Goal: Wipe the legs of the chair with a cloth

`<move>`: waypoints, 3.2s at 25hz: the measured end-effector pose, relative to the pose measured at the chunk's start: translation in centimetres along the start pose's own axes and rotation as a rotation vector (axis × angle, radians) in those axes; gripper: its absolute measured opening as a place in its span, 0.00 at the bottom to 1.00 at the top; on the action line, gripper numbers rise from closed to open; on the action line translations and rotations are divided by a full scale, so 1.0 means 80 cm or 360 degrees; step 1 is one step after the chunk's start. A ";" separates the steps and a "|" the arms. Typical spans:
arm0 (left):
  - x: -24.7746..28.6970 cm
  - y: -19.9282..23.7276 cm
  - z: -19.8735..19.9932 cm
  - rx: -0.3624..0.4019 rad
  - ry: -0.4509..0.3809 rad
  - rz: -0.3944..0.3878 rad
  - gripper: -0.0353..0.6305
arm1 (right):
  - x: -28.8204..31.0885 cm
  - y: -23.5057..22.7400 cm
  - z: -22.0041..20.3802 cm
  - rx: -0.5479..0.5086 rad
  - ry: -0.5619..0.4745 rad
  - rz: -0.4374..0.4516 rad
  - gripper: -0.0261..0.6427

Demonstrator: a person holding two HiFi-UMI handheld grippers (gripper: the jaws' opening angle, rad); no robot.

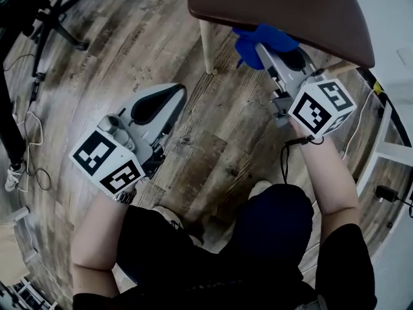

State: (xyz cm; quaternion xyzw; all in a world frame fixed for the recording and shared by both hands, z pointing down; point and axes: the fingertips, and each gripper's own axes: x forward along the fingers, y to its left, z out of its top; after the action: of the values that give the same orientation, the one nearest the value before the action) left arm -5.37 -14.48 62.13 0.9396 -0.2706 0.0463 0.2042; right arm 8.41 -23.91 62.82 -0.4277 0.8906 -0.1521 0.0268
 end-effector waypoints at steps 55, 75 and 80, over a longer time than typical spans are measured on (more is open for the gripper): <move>-0.184 -0.139 0.112 -0.0267 0.0196 0.0357 0.06 | -0.091 0.150 0.064 0.0369 0.0596 -0.0001 0.17; -0.229 -0.470 0.554 -0.0373 -0.0016 0.0372 0.06 | -0.313 0.390 0.627 0.0420 0.0362 0.0358 0.17; -0.240 -0.528 0.575 -0.0439 -0.0091 0.0342 0.06 | -0.370 0.406 0.669 0.0482 0.0274 0.0321 0.17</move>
State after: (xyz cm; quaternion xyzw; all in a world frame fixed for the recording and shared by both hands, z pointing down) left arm -0.49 8.60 1.21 0.8693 -0.3790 0.0036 0.3172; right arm 12.17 4.73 -0.10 -0.3127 0.8950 -0.3168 0.0295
